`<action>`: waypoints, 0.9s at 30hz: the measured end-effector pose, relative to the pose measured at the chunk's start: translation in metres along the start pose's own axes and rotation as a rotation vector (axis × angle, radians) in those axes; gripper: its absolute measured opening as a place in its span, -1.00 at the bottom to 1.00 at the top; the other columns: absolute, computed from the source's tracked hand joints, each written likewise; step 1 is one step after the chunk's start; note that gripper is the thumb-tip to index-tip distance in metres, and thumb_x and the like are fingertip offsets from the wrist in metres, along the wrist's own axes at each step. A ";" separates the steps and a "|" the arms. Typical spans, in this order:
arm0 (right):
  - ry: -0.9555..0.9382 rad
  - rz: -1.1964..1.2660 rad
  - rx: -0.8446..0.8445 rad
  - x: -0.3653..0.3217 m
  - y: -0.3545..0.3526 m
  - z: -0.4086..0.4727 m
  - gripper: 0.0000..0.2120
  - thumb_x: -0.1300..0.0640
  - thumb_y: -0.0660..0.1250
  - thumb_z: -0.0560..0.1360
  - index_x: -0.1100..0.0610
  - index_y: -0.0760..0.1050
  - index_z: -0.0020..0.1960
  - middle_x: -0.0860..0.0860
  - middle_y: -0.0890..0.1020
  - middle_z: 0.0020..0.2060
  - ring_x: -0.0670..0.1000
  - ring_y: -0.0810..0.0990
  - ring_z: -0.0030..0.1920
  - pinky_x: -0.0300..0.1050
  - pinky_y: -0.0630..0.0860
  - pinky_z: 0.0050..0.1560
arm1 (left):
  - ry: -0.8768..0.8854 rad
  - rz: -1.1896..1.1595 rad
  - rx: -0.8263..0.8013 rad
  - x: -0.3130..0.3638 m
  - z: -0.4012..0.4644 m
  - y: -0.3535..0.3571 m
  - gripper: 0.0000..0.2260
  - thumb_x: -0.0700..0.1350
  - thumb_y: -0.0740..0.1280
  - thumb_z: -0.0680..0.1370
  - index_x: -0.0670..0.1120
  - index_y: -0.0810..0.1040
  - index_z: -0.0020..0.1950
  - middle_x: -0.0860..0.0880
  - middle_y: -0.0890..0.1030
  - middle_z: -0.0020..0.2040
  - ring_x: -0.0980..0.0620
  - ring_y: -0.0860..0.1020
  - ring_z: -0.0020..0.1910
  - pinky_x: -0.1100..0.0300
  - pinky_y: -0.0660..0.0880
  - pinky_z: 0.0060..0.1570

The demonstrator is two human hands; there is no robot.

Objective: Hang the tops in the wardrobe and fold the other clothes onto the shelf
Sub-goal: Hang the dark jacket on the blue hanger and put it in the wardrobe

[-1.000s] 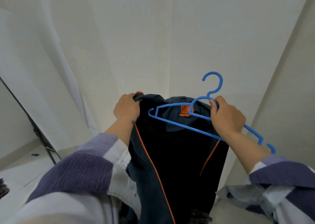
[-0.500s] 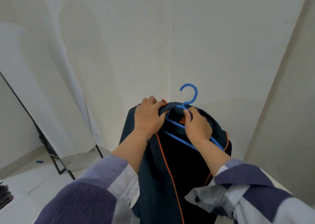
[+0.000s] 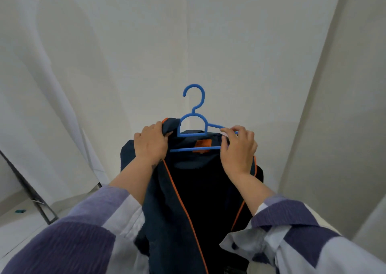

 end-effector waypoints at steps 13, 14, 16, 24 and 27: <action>0.474 -0.164 -0.474 0.106 0.058 -0.020 -0.57 -0.03 0.28 0.54 0.07 0.34 0.36 0.06 0.43 0.24 0.12 0.38 0.25 0.00 0.45 0.06 | 0.014 -0.006 0.079 -0.006 0.011 0.017 -0.82 -0.03 0.13 0.61 -0.12 0.41 0.02 -0.11 0.56 -0.01 -0.17 0.46 0.01 -0.02 0.28 0.02; 0.493 -0.181 -0.488 0.109 0.062 -0.021 -0.59 -0.01 0.29 0.54 0.10 0.37 0.33 0.07 0.46 0.22 0.12 0.40 0.24 -0.01 0.46 0.02 | 0.017 -0.010 0.084 -0.006 0.011 0.019 -0.83 -0.03 0.14 0.61 -0.12 0.41 0.01 -0.11 0.55 -0.02 -0.17 0.46 0.00 -0.01 0.27 0.01; 0.557 -0.180 -0.451 0.118 0.063 -0.023 -0.72 0.06 0.29 0.55 0.14 0.49 0.21 0.09 0.55 0.10 0.12 0.50 0.12 -0.05 0.47 -0.07 | 0.022 -0.026 0.091 -0.008 0.011 0.021 -0.82 -0.02 0.14 0.61 -0.12 0.40 -0.01 -0.10 0.55 -0.04 -0.17 0.46 0.00 0.00 0.26 0.00; 0.646 0.120 -0.281 0.121 0.036 -0.012 -0.86 0.14 0.10 0.60 0.04 0.42 -0.05 0.08 0.55 -0.09 0.12 0.50 -0.17 -0.11 0.34 -0.25 | 0.038 -0.157 0.110 -0.015 0.011 0.007 -0.81 -0.01 0.14 0.62 -0.11 0.38 -0.05 -0.11 0.54 -0.09 -0.17 0.45 -0.05 0.00 0.24 -0.02; 0.683 0.257 -0.209 0.114 0.014 -0.010 -0.87 0.13 0.03 0.62 0.06 0.33 -0.05 0.12 0.53 -0.09 0.15 0.48 -0.16 -0.04 0.38 -0.21 | 0.072 -0.215 0.140 -0.010 0.012 -0.008 -0.82 -0.02 0.15 0.62 -0.11 0.40 -0.04 -0.11 0.53 -0.10 -0.18 0.45 -0.05 -0.02 0.25 -0.02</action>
Point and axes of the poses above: each hand's wrist, its own z-axis towards the middle knuckle, its own y-axis out of the palm, x = y × z, the point moved 7 cm from there along z, towards the middle knuckle
